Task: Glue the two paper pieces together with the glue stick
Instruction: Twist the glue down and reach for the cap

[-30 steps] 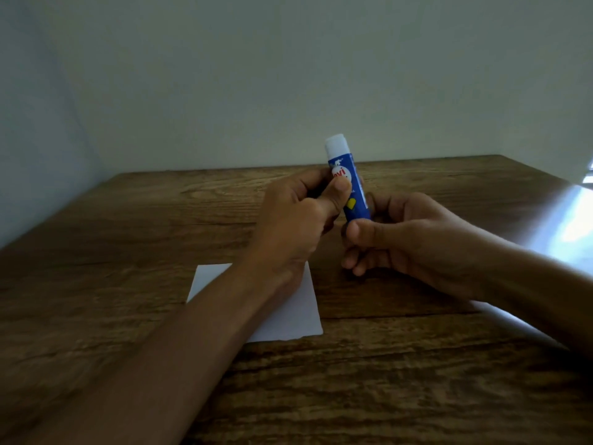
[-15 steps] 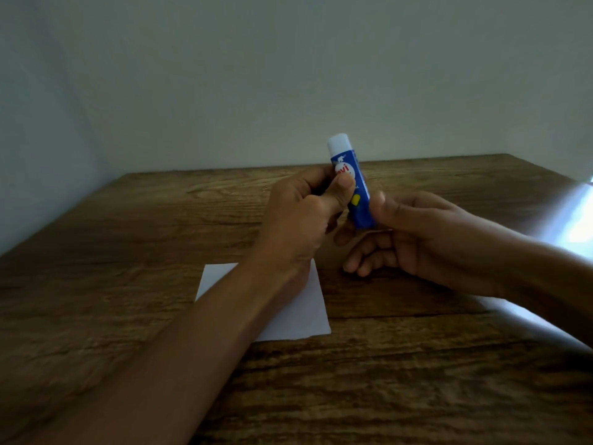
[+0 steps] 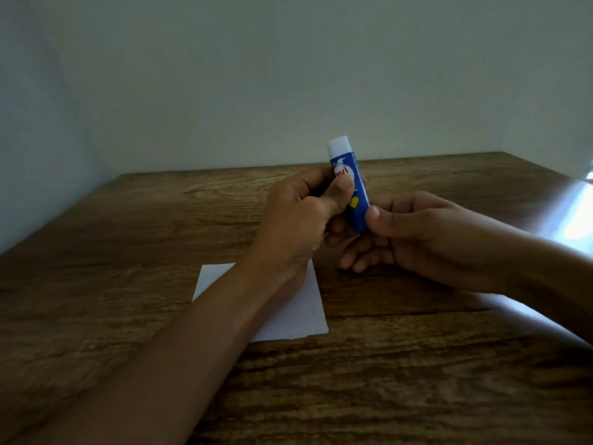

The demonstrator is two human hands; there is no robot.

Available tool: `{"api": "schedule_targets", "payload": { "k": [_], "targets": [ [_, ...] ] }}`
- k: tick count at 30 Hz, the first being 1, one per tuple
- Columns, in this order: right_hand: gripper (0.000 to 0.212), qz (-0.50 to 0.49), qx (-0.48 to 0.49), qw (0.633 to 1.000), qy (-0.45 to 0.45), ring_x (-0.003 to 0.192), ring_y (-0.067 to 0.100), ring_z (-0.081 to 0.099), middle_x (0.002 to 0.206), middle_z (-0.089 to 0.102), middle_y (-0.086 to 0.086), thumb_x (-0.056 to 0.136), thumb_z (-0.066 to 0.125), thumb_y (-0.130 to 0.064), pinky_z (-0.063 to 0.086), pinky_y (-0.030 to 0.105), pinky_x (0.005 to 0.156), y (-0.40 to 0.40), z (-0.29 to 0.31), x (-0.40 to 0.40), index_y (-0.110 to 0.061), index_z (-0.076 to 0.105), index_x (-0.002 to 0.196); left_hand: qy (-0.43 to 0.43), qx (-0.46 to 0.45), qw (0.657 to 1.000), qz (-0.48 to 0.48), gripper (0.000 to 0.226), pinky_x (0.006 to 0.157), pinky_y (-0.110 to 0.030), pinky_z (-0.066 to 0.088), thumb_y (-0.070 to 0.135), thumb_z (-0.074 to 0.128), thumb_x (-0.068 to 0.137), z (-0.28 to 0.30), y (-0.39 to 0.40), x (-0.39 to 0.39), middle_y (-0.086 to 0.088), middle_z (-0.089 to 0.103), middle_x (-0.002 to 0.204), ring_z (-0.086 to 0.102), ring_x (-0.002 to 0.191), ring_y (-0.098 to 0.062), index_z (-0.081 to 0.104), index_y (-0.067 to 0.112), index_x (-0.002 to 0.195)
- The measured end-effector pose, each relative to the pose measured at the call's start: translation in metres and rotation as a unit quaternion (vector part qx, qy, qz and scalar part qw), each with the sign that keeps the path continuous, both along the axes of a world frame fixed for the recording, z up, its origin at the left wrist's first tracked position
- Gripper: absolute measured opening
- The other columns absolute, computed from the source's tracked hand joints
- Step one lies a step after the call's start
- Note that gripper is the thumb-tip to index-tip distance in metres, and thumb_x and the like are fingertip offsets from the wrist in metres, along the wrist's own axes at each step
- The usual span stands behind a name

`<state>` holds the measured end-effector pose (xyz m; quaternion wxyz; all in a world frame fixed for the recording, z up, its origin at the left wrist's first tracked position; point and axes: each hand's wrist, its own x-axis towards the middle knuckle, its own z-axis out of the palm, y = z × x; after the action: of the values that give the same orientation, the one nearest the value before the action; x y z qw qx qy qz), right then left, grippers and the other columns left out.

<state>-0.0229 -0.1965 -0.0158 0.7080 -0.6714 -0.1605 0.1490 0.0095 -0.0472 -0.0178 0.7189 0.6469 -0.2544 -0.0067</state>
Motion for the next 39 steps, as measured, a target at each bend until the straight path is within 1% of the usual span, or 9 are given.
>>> {"api": "schedule_targets", "payload": {
  "k": [4,7,9,12,20,26,33,37,39],
  "targets": [
    [0.03,-0.05,-0.005,0.999,-0.018,0.07,0.018,0.067,0.076,0.068,0.007,0.064,0.066,-0.018,0.056,0.026,0.065,0.0021,-0.001,-0.0009,-0.003,0.062,0.09,-0.004,-0.001,1.0,0.0,0.014,0.061,-0.023,0.051,0.02,0.053,0.084,0.0,-0.0012,0.0002,0.005,0.067,0.071,0.061,0.07,-0.011,0.066,0.019,0.084],
    [0.037,-0.054,-0.024,0.998,-0.012,0.067,0.017,0.067,0.071,0.068,0.005,0.054,0.072,-0.023,0.057,0.025,0.063,0.0049,0.0002,-0.0004,-0.007,0.063,0.086,-0.003,0.001,1.0,0.006,0.015,0.079,-0.04,0.051,0.022,0.053,0.085,-0.0001,-0.0015,0.0011,0.006,0.067,0.072,0.062,0.081,-0.019,0.067,0.021,0.08],
    [0.027,-0.018,-0.021,1.0,-0.003,0.074,0.02,0.067,0.079,0.07,0.007,0.065,0.071,-0.026,0.057,0.025,0.068,0.0039,0.0029,-0.0008,-0.009,0.068,0.086,-0.002,0.004,1.0,-0.002,0.015,0.072,-0.037,0.052,0.022,0.053,0.084,-0.0007,-0.0009,0.0013,0.003,0.066,0.07,0.061,0.072,-0.017,0.067,0.021,0.079],
    [0.035,0.019,-0.013,0.999,0.022,0.088,0.024,0.067,0.093,0.069,0.014,0.075,0.06,-0.028,0.056,0.027,0.077,-0.001,0.0041,-0.0014,0.0,0.067,0.096,-0.009,0.007,1.0,-0.022,0.017,0.044,-0.021,0.041,0.023,0.051,0.086,-0.0007,-0.0005,-0.0005,-0.006,0.059,0.065,0.049,0.048,-0.011,0.065,0.014,0.081],
    [0.036,-0.042,-0.004,0.999,0.008,0.081,0.019,0.07,0.085,0.072,0.009,0.056,0.075,-0.016,0.057,0.026,0.07,0.0028,-0.0003,0.0008,-0.007,0.068,0.091,-0.009,-0.001,1.0,-0.021,0.015,0.074,-0.034,0.055,0.017,0.052,0.085,-0.0003,-0.0026,-0.0004,0.004,0.068,0.073,0.064,0.077,-0.015,0.066,0.017,0.081],
    [0.032,0.029,0.014,0.999,0.038,0.1,0.028,0.066,0.101,0.069,0.016,0.076,0.059,-0.018,0.054,0.03,0.083,-0.0042,0.0025,0.0009,0.0,0.066,0.101,-0.011,0.011,1.0,-0.022,0.015,0.049,-0.019,0.046,0.021,0.052,0.085,0.0,0.0009,0.0002,0.001,0.064,0.067,0.054,0.056,-0.009,0.066,0.017,0.08],
    [0.047,-0.023,-0.014,0.999,0.029,0.085,0.022,0.069,0.093,0.069,0.015,0.061,0.074,-0.014,0.057,0.027,0.073,0.0001,0.002,0.0012,0.003,0.061,0.103,-0.01,0.008,1.0,-0.021,0.016,0.075,-0.032,0.052,0.021,0.053,0.084,-0.0005,-0.0011,0.0003,0.009,0.068,0.069,0.063,0.076,-0.013,0.068,0.019,0.079],
    [0.04,0.023,0.007,0.999,0.048,0.1,0.028,0.065,0.103,0.069,0.017,0.074,0.061,-0.024,0.054,0.029,0.082,-0.0029,0.0039,-0.0003,0.003,0.063,0.103,-0.008,0.013,1.0,-0.027,0.015,0.049,-0.02,0.046,0.022,0.053,0.084,0.0004,0.0009,-0.0004,0.005,0.063,0.06,0.055,0.053,-0.007,0.066,0.016,0.08],
    [0.035,0.022,0.02,0.998,0.058,0.104,0.029,0.064,0.107,0.068,0.018,0.079,0.053,-0.017,0.054,0.03,0.083,-0.0047,0.0026,0.0003,0.004,0.063,0.105,0.002,0.009,1.0,-0.022,0.015,0.048,-0.018,0.046,0.022,0.053,0.084,0.0002,0.0016,-0.0004,0.006,0.064,0.062,0.059,0.055,-0.005,0.065,0.016,0.08]
  ]
}}
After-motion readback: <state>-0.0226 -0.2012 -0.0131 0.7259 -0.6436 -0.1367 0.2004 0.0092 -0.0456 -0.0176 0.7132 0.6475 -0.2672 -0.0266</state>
